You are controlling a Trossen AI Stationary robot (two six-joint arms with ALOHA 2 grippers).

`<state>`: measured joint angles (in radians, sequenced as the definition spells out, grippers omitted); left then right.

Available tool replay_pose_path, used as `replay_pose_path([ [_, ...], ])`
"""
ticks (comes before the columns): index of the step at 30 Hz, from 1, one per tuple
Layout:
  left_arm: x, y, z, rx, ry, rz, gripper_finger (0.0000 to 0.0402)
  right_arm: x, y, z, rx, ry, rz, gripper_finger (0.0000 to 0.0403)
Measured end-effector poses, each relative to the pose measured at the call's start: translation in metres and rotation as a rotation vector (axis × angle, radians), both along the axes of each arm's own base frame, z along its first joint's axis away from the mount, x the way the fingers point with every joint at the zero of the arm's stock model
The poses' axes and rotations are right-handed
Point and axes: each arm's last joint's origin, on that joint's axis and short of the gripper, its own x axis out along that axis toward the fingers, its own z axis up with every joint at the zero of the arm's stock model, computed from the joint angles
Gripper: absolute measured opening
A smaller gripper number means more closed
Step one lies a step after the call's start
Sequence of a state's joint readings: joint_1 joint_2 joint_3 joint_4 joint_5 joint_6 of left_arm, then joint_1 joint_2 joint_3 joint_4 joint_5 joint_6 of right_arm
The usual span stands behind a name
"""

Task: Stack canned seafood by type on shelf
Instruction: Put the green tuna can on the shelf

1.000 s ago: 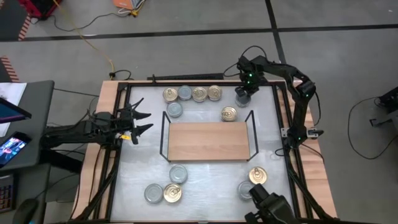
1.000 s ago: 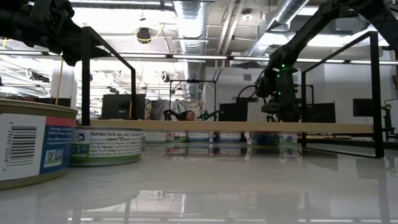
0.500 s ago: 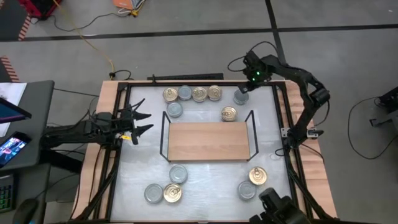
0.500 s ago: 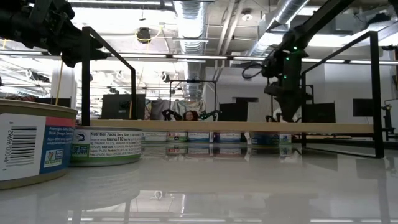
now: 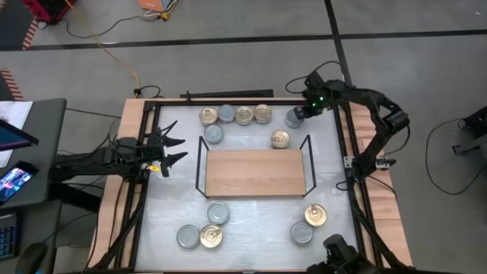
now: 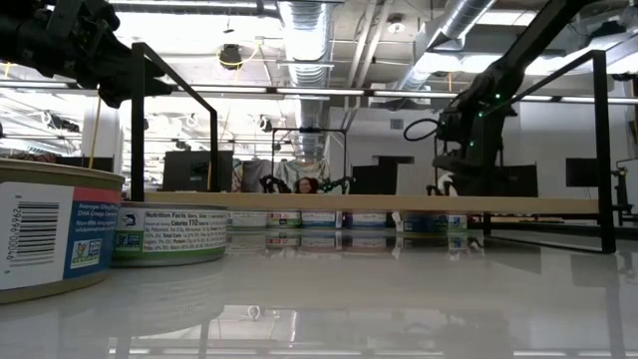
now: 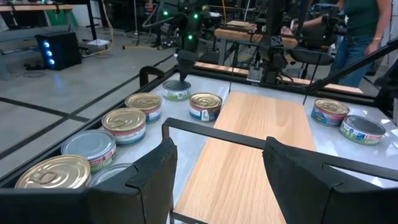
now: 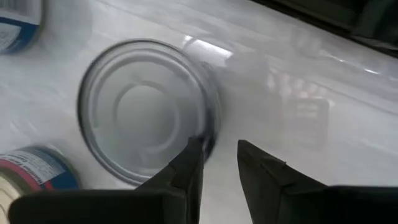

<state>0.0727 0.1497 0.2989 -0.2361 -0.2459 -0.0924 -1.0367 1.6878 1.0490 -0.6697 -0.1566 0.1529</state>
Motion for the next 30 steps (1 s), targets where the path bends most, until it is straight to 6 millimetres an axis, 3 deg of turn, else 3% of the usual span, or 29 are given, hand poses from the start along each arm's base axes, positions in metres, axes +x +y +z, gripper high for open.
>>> replay_pose_path([
  [6,0.0,0.0,0.0,-0.001,0.0,0.0,0.0228,-0.001,0.003,-0.009,-0.007,-0.02,-0.002,0.0112],
  [14,0.0,0.0,0.0,-0.001,0.0,0.0,0.0228,-0.013,0.007,-0.019,0.014,-0.026,-0.04,0.0015],
  [30,0.0,0.0,0.0,-0.005,-0.001,0.001,0.0228,-0.032,0.01,-0.027,0.083,0.035,-0.12,0.0016],
])
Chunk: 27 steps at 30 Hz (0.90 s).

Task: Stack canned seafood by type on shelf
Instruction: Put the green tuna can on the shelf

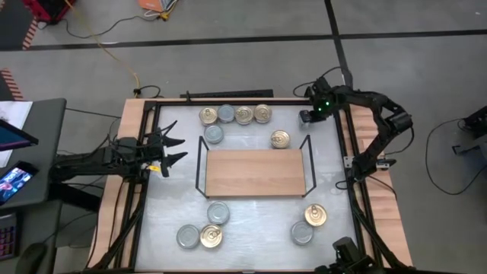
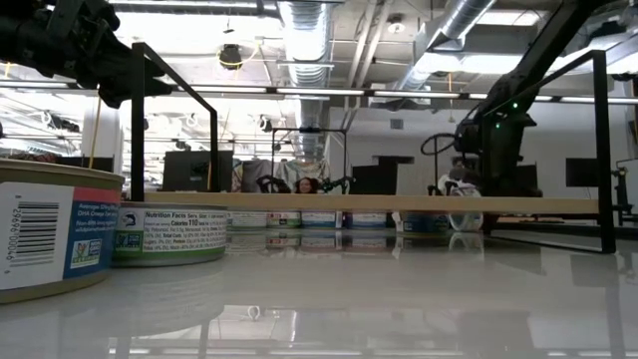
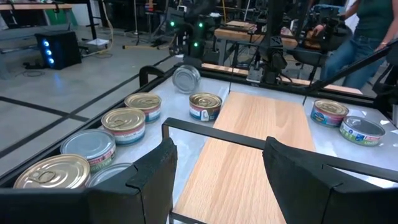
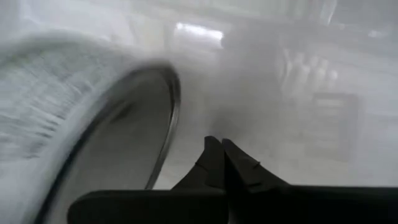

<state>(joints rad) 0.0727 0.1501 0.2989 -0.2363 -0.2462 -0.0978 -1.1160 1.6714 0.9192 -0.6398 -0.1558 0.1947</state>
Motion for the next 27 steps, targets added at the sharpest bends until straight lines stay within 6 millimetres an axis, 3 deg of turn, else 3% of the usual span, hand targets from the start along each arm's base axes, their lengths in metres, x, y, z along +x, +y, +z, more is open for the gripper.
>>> replay_pose_path([
  [6,0.0,0.0,0.0,0.0,-0.001,0.0,0.0228,-0.001,0.002,0.008,-0.021,-0.009,-0.014,0.0039],
  [15,0.0,0.0,0.0,-0.005,-0.004,0.0,0.0228,-0.007,0.012,0.058,-0.17,-0.011,0.021,0.0078],
  [20,0.0,0.0,0.0,-0.02,-0.009,0.001,0.0228,0.003,0.03,0.088,-0.296,-0.023,0.078,0.0141],
  [27,0.0,0.0,0.002,-0.041,-0.04,0.005,0.0228,0.035,0.043,0.114,-0.367,-0.087,0.124,0.0274],
])
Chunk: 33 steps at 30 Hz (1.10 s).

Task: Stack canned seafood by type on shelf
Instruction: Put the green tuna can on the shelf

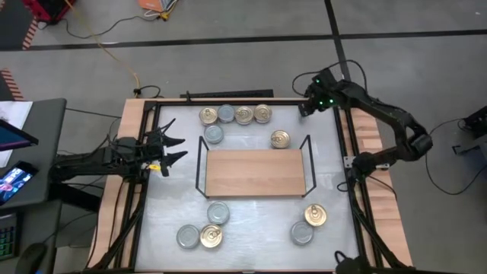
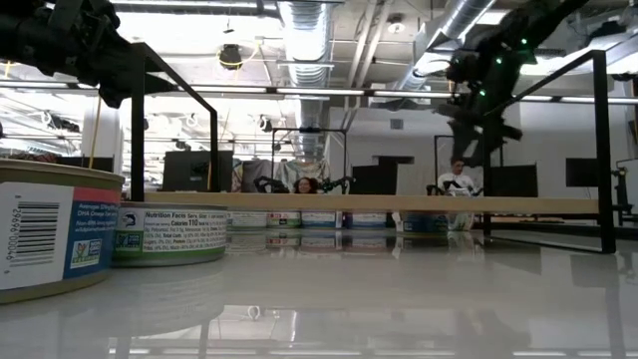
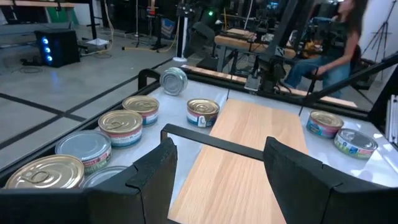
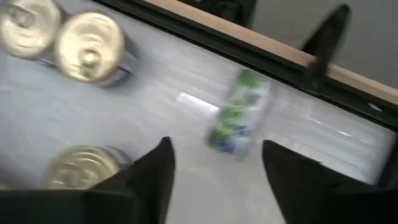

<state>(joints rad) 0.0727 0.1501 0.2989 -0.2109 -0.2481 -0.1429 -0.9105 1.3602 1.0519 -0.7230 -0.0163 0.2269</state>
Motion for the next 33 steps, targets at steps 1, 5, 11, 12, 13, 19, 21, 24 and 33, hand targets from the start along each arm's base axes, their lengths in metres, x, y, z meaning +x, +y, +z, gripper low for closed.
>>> replay_pose_path([
  [1,0.0,0.0,0.0,0.0,0.0,0.0,0.0228,0.005,-0.001,0.001,0.001,-0.004,-0.007,0.029],
  [5,0.0,0.0,0.0,0.003,0.001,0.001,0.0228,0.023,-0.008,-0.004,-0.021,0.077,-0.075,0.0328],
  [11,0.0,0.0,-0.001,-0.009,0.01,0.004,0.0228,0.045,-0.013,-0.012,-0.028,0.141,-0.1,0.0333],
  [12,0.0,0.0,-0.002,-0.01,0.014,0.004,0.0228,0.047,-0.014,-0.014,-0.03,0.149,-0.109,0.0331],
  [13,0.0,0.0,-0.002,-0.01,0.017,0.004,0.0228,0.048,-0.016,-0.016,-0.027,0.157,-0.117,0.033],
  [19,0.0,0.0,-0.002,-0.012,0.013,0.004,0.0228,0.042,-0.03,-0.032,0.034,0.21,-0.18,0.0329],
  [21,0.0,0.0,-0.001,-0.011,0.004,0.004,0.0228,0.041,-0.034,-0.037,0.042,0.218,-0.2,0.0328],
  [24,0.0,0.0,0.0,-0.011,0.001,0.004,0.0228,0.042,-0.038,-0.045,0.037,0.25,-0.218,0.0328],
  [33,0.0,0.0,0.0,-0.007,0.0,0.003,0.0228,0.047,-0.048,-0.064,0.021,0.288,-0.246,0.0328],
])
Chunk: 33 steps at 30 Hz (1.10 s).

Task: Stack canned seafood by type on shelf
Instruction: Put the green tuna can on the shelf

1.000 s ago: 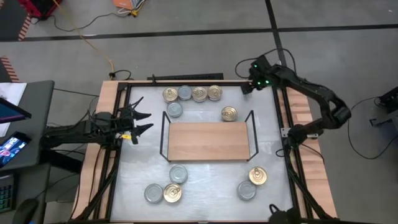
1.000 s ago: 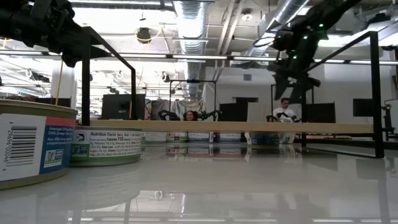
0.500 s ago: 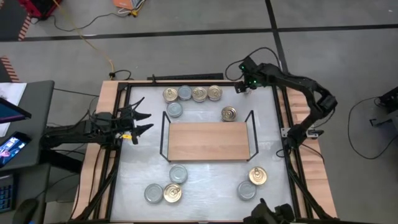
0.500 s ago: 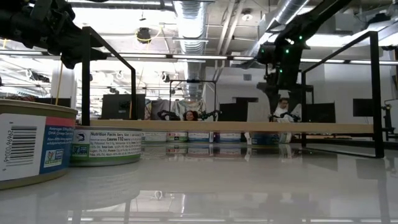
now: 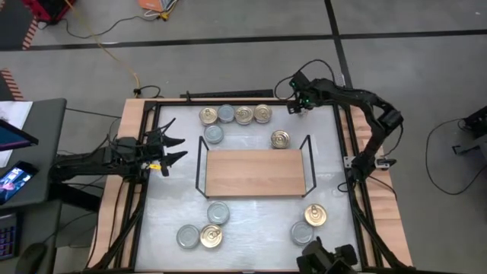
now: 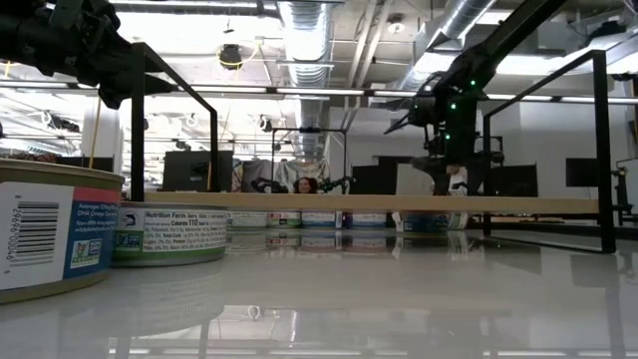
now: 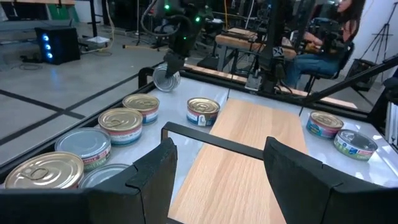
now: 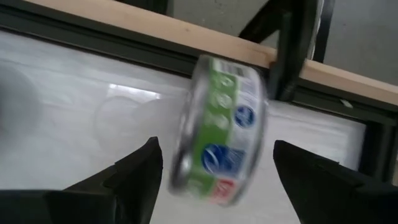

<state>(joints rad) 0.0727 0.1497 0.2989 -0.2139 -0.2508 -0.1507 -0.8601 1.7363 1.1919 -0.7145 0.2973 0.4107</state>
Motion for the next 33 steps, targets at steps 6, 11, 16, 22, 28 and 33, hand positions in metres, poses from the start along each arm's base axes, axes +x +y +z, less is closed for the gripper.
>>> replay_pose_path([
  [6,0.0,0.0,0.0,0.003,0.006,-0.001,0.0228,0.001,-0.003,-0.006,0.005,0.009,0.017,0.0303],
  [11,0.0,0.0,-0.001,0.006,0.01,-0.001,0.0228,0.003,-0.001,-0.002,-0.008,0.023,0.07,0.0231],
  [16,0.0,0.0,-0.001,0.006,0.016,-0.001,0.0228,0.003,-0.002,-0.002,-0.011,0.035,0.103,0.0163],
  [22,0.0,0.0,-0.001,0.004,0.016,-0.002,0.0228,0.013,0.011,-0.002,0.007,0.067,0.189,0.0163],
  [28,0.0,0.001,0.0,0.014,0.009,0.019,0.0228,0.037,0.051,0.022,-0.035,0.078,0.46,0.0163],
  [33,0.0,0.001,0.0,0.013,0.009,0.024,0.0228,0.054,0.097,0.051,-0.073,-0.017,0.701,0.0167],
])
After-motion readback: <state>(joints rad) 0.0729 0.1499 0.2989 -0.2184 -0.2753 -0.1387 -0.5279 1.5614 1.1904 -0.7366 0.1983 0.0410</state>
